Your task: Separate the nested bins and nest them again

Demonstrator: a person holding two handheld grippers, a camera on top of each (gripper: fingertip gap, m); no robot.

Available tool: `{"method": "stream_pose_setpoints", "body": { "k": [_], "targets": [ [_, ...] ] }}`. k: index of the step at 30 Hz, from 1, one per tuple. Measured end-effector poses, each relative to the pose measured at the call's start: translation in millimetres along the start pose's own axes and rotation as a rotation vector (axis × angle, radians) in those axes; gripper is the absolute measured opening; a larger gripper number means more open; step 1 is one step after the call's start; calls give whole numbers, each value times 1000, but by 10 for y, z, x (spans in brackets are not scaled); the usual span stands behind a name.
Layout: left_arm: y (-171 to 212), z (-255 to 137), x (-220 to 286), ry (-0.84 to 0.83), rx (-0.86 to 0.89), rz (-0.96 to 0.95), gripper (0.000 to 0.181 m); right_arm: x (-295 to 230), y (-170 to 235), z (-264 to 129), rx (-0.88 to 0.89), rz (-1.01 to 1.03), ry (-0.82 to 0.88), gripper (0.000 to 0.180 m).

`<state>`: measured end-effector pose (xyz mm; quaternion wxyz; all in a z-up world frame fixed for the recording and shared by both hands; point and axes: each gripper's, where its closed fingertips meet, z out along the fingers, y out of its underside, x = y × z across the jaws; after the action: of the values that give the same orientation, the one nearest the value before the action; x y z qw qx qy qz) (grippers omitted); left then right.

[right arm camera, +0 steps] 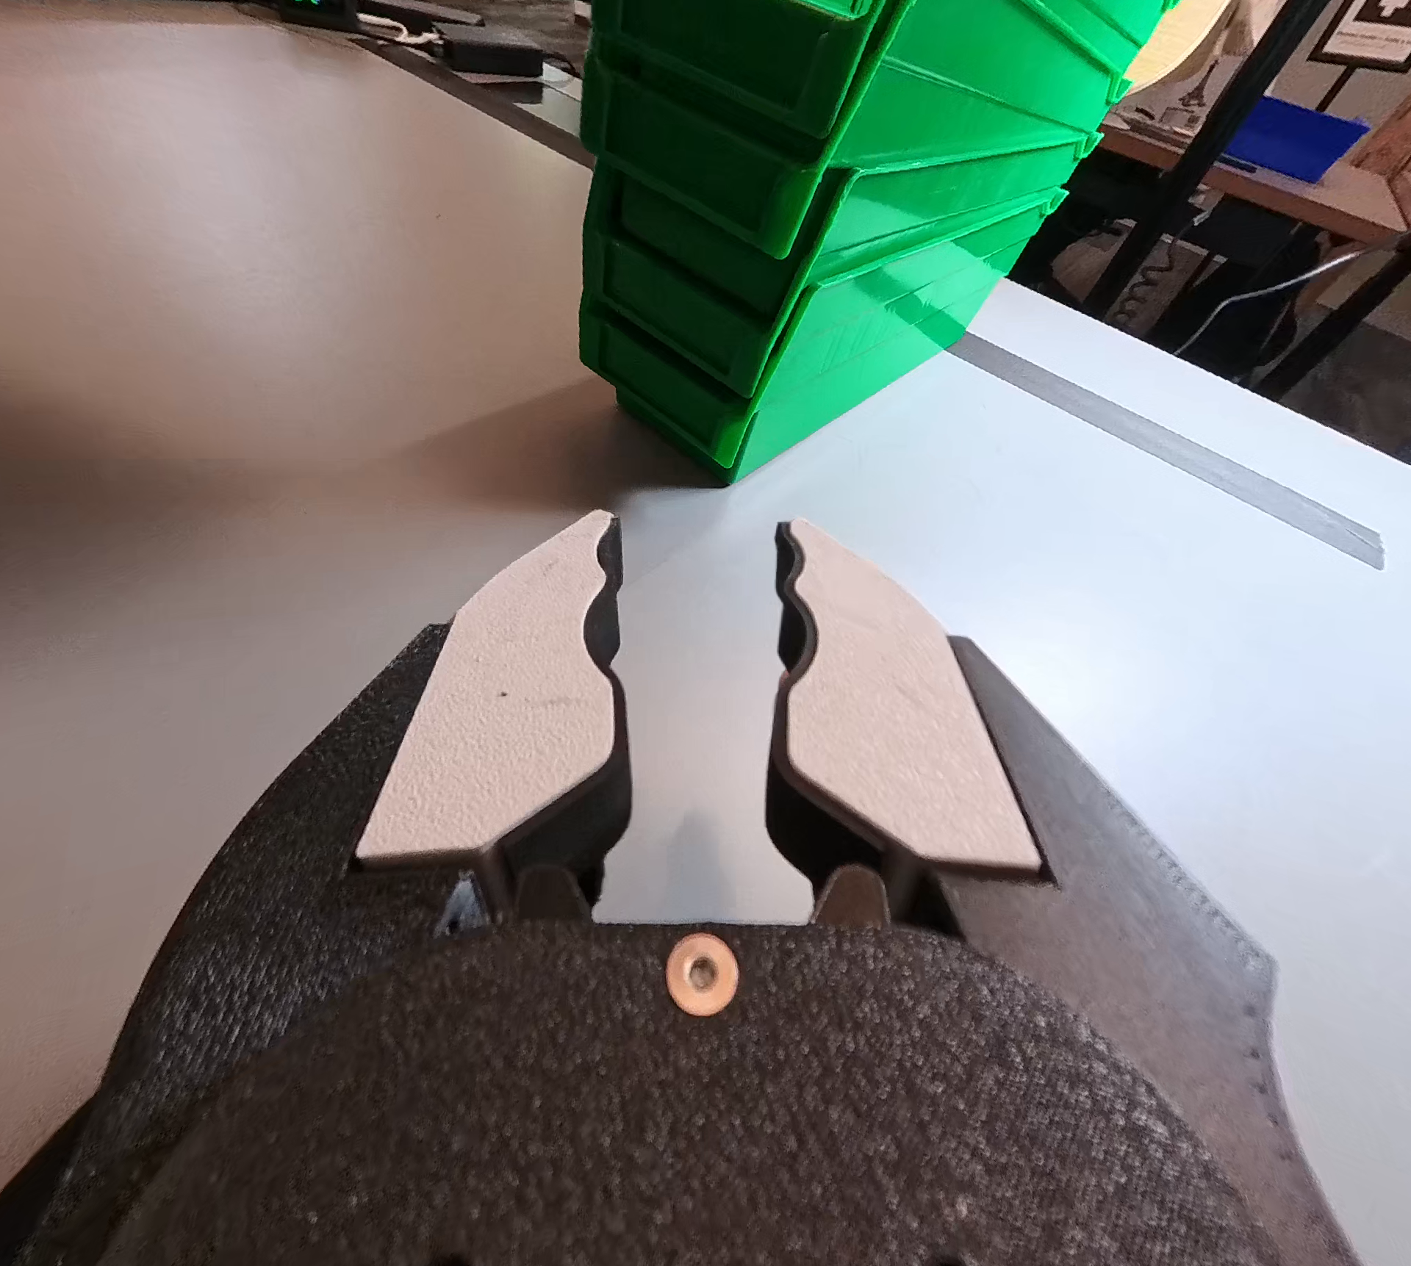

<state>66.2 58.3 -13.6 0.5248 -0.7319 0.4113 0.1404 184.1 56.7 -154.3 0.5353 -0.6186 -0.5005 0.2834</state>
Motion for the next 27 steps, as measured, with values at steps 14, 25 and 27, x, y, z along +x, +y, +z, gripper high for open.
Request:
{"method": "stream_pose_setpoints", "body": {
  "k": [14,25,27],
  "targets": [
    [1479,-272,334,82,157,-656,53,166,-82,669,-47,110,-58,72],
    [1320,656,752,250,190,-719,80,92,-22,1222,-96,59,-114,101],
    [1248,770,815,265,184,-720,80,65,-64,1269,-79,57,-118,94]
  ]
}}
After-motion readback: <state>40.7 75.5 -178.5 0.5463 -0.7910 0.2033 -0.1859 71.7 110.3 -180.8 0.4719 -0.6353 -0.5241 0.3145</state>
